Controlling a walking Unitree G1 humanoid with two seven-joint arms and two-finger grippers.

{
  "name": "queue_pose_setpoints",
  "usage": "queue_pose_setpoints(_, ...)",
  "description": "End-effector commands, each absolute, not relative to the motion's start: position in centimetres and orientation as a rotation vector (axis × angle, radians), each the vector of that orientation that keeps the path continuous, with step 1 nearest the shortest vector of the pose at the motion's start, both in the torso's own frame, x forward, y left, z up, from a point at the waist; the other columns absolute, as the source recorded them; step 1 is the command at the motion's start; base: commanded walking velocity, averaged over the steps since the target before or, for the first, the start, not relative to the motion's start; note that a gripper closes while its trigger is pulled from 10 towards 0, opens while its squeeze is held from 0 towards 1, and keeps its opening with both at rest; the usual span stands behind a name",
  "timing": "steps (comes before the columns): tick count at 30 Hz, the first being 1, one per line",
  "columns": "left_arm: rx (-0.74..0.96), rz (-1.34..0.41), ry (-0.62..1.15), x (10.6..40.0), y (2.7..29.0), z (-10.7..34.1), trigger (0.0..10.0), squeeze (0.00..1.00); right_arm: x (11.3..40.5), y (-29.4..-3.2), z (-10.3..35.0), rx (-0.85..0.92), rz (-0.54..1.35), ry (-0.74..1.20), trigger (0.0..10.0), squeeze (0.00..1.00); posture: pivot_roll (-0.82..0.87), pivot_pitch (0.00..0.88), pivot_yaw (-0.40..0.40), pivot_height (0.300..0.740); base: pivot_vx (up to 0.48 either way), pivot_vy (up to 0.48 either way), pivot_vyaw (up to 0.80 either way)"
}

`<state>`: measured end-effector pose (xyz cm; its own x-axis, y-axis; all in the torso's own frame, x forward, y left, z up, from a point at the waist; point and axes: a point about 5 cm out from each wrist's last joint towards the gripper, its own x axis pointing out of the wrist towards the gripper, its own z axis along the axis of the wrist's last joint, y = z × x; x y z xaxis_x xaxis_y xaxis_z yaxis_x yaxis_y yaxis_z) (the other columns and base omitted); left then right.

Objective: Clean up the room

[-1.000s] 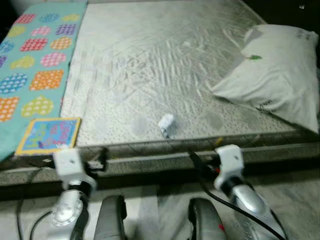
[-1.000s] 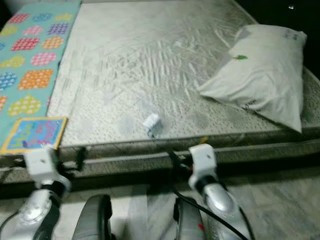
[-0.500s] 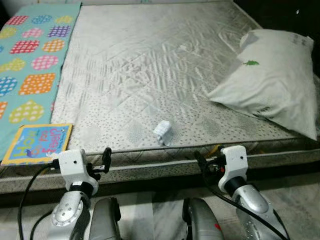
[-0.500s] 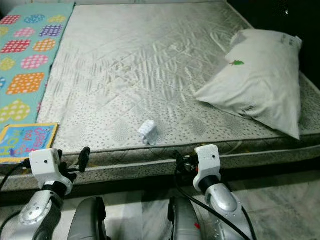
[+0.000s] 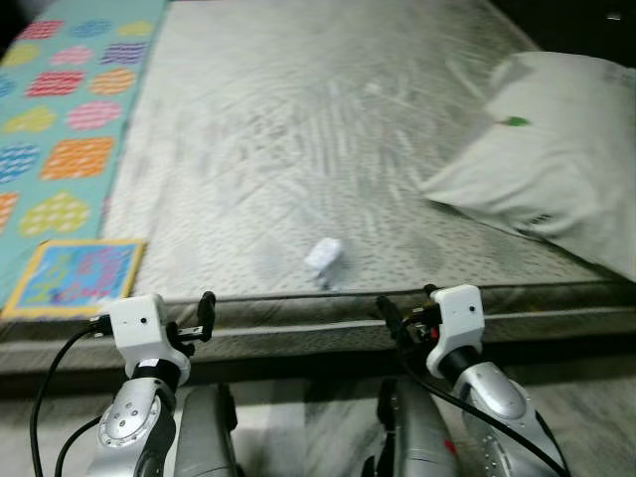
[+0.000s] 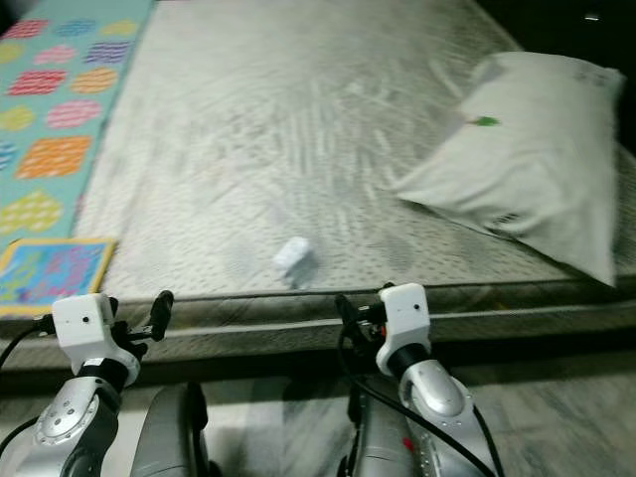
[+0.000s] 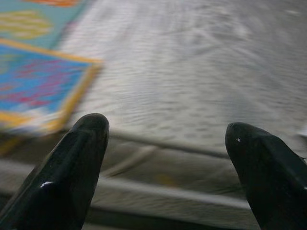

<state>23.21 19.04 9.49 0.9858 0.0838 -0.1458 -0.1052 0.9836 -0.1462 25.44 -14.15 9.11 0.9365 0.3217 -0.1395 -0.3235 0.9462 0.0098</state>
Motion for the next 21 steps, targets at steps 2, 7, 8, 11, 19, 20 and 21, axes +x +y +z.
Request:
queue_pose_setpoints(2,-0.151,0.114,0.171,22.9,19.3,8.9,10.0,0.0,25.3,-14.1,9.3,-0.017,0.335,0.137,10.0,0.0,-0.07,0.179,-0.003,0.544,0.0,0.0,0.79)
queue_pose_setpoints(7,-0.159,0.117,0.177,22.9,19.4,8.9,10.0,0.0,25.5,-14.2,9.2,0.001,0.324,0.155,10.0,0.0,-0.07,0.183,-0.002,0.544,0.0,0.0,0.48)
queue_pose_setpoints(8,-0.159,0.117,0.178,22.8,19.4,8.9,10.0,0.0,25.6,-14.3,9.2,0.002,0.316,0.153,10.0,0.0,-0.07,0.185,-0.002,0.544,0.0,0.0,0.0)
queue_pose_setpoints(11,-0.162,0.118,0.181,22.8,19.4,8.9,10.0,0.0,26.2,-14.7,9.6,-0.006,0.29,0.137,10.0,0.0,-0.06,0.189,-0.002,0.544,0.0,0.0,0.0)
queue_pose_setpoints(19,-0.169,0.12,0.187,22.5,19.4,8.9,10.0,0.0,26.9,-15.0,9.6,-0.021,0.282,0.129,10.0,0.0,-0.06,0.204,-0.004,0.519,0.0,0.0,0.0)
queue_pose_setpoints(20,-0.171,0.12,0.189,22.4,19.4,8.8,10.0,0.0,26.9,-14.9,9.6,-0.017,0.286,0.128,10.0,0.0,-0.06,0.206,-0.005,0.505,0.0,0.0,0.0)
queue_pose_setpoints(21,-0.171,0.12,0.19,22.4,19.4,8.8,10.0,0.0,26.9,-14.9,9.6,-0.016,0.287,0.126,10.0,0.0,-0.06,0.206,-0.005,0.501,0.0,0.0,0.0)
